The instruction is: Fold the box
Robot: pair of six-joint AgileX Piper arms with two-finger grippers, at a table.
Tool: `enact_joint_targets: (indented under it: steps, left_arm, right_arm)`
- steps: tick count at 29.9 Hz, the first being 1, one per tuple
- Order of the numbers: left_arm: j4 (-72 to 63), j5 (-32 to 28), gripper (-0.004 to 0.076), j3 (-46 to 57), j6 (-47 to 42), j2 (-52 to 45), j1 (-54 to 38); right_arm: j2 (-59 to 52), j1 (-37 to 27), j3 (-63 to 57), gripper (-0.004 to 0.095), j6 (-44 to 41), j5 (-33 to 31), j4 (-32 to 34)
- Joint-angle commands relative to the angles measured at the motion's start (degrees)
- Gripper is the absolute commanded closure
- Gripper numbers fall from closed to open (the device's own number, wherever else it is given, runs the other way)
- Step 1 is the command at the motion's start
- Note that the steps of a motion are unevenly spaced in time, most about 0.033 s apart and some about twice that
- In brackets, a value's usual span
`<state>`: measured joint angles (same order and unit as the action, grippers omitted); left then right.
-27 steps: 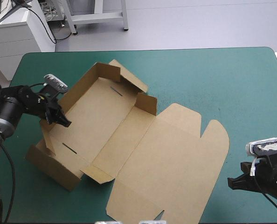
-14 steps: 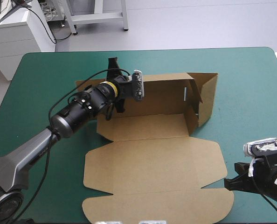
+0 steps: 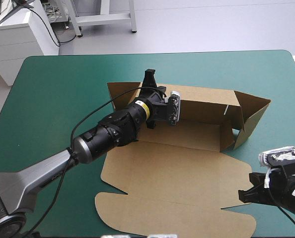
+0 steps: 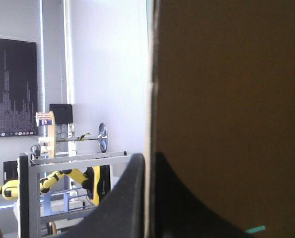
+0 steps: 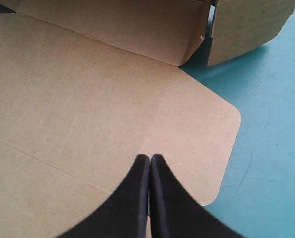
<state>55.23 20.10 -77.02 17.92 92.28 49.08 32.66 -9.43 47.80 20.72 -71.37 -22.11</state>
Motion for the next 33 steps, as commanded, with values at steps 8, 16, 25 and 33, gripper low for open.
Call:
enact_joint_targets:
  steps: [8, 16, 25, 33]
  left_arm:
    - [42.21, 10.54, 0.0733, 4.8, -46.62, -0.21, 3.43]
    - [42.43, 10.54, 0.0732, 7.23, -46.46, -0.12, 3.43]
    - [42.43, 10.33, 0.0732, 7.23, -46.46, -0.12, 3.43]
    - [42.43, 10.33, 0.0732, 7.23, -46.46, -0.12, 3.43]
  right_arm:
    - [0.21, -0.36, 1.28, 0.0927, 0.62, 1.45, -1.6]
    - [0.21, -0.36, 1.28, 0.0925, 0.53, 1.56, -1.83]
    - [0.21, -0.36, 1.28, 0.0925, 0.53, 2.01, -1.83]
    - [0.21, -0.36, 1.28, 0.0927, 0.4, 2.02, -1.83]
